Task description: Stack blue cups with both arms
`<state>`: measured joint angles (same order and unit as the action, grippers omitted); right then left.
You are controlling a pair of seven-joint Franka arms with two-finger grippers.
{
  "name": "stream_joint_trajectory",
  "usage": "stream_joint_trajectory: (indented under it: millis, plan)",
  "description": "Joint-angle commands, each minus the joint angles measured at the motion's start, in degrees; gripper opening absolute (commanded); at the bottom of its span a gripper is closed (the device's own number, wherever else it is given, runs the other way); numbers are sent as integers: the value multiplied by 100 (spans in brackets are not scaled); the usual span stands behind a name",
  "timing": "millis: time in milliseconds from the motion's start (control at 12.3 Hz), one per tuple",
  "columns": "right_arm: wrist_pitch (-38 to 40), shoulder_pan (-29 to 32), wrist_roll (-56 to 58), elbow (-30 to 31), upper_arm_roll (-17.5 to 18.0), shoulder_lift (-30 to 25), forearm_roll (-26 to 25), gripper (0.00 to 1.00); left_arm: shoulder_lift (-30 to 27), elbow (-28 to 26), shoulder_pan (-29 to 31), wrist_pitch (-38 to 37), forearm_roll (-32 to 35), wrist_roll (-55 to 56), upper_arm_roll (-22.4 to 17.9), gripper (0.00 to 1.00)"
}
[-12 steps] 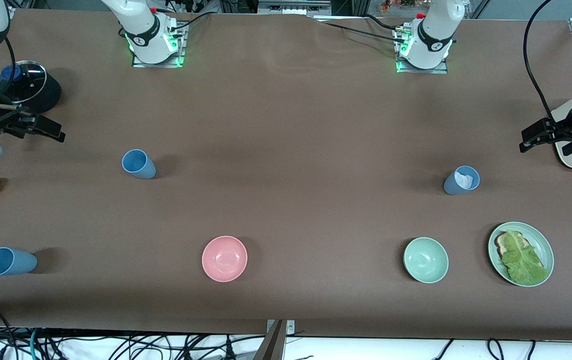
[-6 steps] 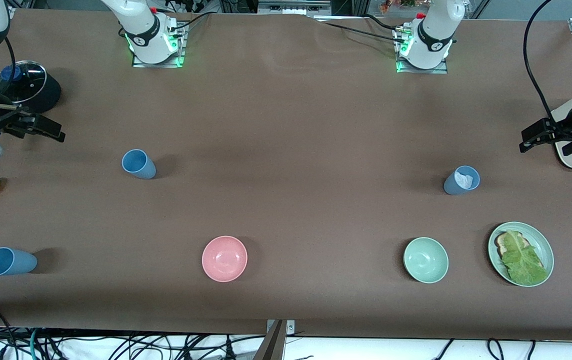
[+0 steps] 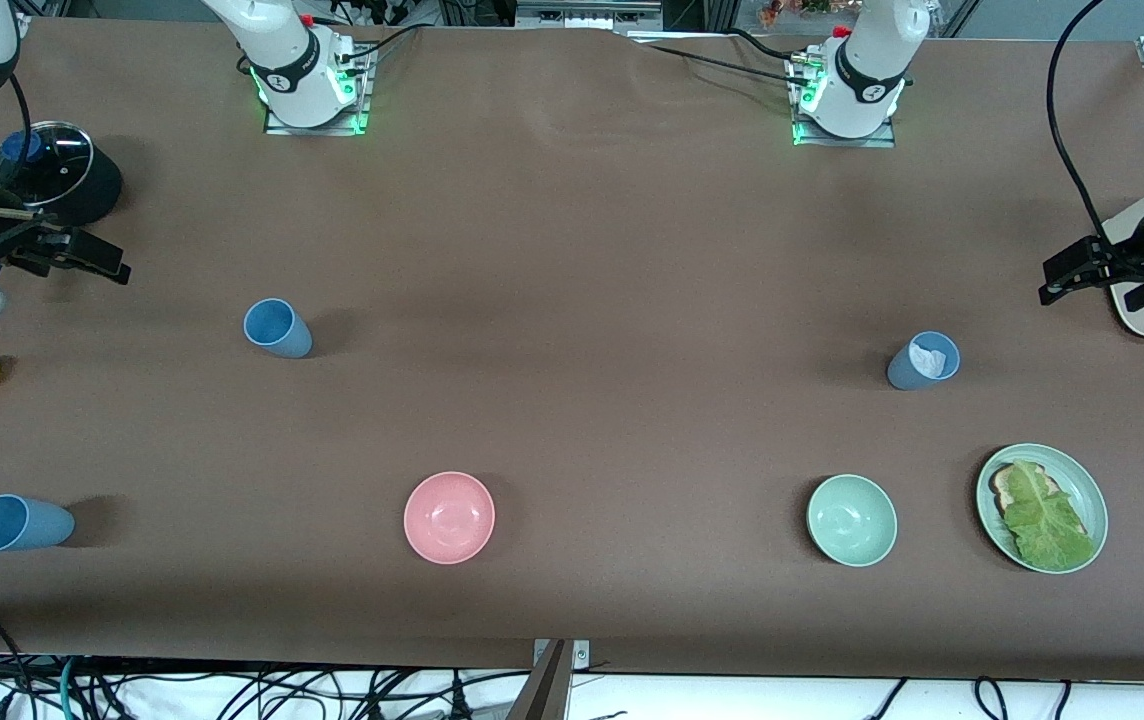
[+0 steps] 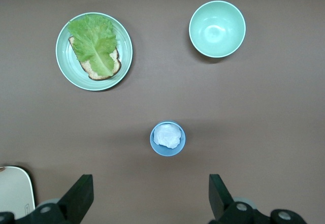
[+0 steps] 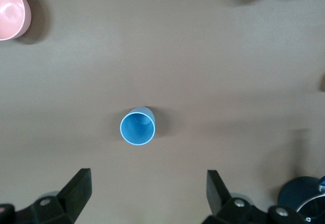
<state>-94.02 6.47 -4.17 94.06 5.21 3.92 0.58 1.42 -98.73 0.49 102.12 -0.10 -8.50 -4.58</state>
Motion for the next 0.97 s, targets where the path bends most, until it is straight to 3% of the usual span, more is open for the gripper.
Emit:
stream_joint_trajectory:
  millis: [0, 893]
  plan:
    - [103, 3, 4, -99, 24, 29, -40, 100, 17, 38, 39, 18, -78, -160, 1, 100]
    - [103, 3, 4, -99, 24, 29, -49, 100, 17, 38, 56, 124, -86, -160, 1, 100]
